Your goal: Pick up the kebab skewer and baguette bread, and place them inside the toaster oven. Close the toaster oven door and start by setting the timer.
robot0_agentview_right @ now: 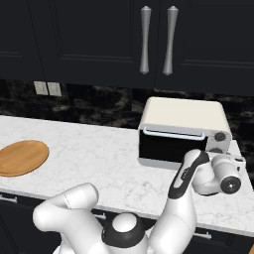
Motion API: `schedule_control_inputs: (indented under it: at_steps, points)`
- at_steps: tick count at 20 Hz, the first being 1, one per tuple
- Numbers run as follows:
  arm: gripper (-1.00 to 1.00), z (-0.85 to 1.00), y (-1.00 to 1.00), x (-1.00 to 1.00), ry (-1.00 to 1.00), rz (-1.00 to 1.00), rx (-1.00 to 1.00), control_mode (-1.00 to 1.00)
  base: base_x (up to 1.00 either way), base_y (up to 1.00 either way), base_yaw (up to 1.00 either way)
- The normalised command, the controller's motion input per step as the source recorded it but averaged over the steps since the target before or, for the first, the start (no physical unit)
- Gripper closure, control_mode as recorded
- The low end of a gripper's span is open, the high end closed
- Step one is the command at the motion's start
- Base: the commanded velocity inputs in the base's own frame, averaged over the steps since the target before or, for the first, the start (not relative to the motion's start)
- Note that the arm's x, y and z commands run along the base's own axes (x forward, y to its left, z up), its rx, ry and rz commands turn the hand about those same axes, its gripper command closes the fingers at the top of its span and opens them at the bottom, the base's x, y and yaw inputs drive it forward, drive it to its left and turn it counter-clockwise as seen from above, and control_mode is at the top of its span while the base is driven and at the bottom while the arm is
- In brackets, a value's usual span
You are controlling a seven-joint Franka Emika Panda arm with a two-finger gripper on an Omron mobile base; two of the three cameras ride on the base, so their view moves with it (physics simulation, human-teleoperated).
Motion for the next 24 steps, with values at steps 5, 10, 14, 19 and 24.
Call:
schedule_control_inputs:
  at_steps: [5, 10, 14, 19, 24]
  points:
    - [-1.00, -0.10, 0.00, 0.00, 0.00, 0.00, -0.01, -1.00, 0.00, 0.00, 0.00]
    - [-1.00, -0.15, 0.00, 0.00, 0.00, 0.00, 0.00, -1.00, 0.00, 0.00, 0.00]
    - [-1.00, 0.00, 0.01, 0.00, 0.00, 0.00, 0.00, -1.00, 0.00, 0.00, 0.00]
    - [-1.00, 0.00, 0.00, 0.00, 0.00, 0.00, 0.00, -1.00, 0.00, 0.00, 0.00]
    - [1.00, 0.00, 0.00, 0.00, 0.00, 0.00, 0.00, -1.00, 0.00, 0.00, 0.00]
